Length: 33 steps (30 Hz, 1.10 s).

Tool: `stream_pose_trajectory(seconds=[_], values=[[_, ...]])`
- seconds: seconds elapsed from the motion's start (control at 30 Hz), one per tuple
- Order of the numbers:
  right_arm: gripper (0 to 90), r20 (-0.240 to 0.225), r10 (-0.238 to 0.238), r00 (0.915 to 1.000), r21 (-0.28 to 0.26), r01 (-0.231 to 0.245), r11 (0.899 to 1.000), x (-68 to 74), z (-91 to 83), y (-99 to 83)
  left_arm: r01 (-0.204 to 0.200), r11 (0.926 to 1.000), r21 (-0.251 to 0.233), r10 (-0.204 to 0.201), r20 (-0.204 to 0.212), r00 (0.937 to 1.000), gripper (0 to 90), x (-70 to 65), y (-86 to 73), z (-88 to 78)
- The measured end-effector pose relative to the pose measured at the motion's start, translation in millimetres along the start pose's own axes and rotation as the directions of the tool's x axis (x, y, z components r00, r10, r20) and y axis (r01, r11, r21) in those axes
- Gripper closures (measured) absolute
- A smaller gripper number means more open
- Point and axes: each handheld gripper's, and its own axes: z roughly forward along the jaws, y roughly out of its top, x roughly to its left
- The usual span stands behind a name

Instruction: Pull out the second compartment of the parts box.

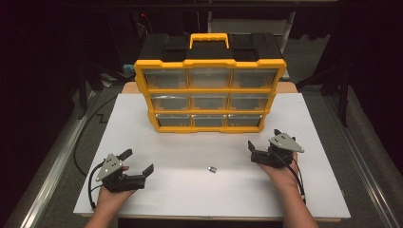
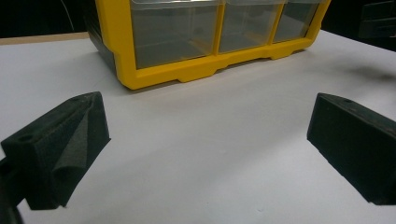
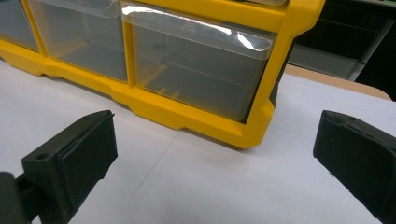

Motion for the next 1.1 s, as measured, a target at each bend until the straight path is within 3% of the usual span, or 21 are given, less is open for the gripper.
stream_pose_trajectory(seconds=[0.2,0.47,0.67,0.93,1.03,1.07,1.1], values=[[0.0,0.006,-0.021,0.9998,0.012,0.021,1.000,-2.8,-11.4,-8.9,0.002,1.0000,-0.008,-0.002,-0.005,1.0000,0.3,1.0,0.2,-1.7],[0.0,-0.005,-0.071,0.9975,0.047,0.071,0.996,-2.6,-9.2,-11.9,0.003,1.0000,-0.008,-0.003,-0.005,1.0000,0.4,1.3,0.1,-0.9],[0.0,-0.026,-0.161,0.9867,0.081,0.162,0.983,3.6,-7.0,-13.3,-0.001,1.0000,-0.007,0.001,-0.004,1.0000,0.3,1.2,-0.1,-0.8],[0.0,-0.030,-0.212,0.9768,0.090,0.214,0.973,6.5,-7.9,-12.8,-0.005,0.9999,-0.010,0.005,0.002,1.0000,0.4,0.6,-0.2,-0.5],[0.0,-0.025,-0.248,0.9684,0.096,0.249,0.964,8.2,-8.5,-12.0,-0.008,0.9999,-0.009,0.008,0.003,1.0000,0.3,0.6,-0.3,-0.4],[0.0,-0.018,-0.273,0.9617,0.101,0.274,0.957,10.1,-8.6,-11.7,-0.008,0.9999,-0.010,0.008,0.004,1.0000,0.4,0.5,-0.3,-0.2],[0.0,-0.018,-0.273,0.9617,0.101,0.274,0.957,10.1,-8.6,-11.7,-0.008,0.9999,-0.010,0.008,0.004,1.0000,0.3,0.5,-0.3,-0.2]])
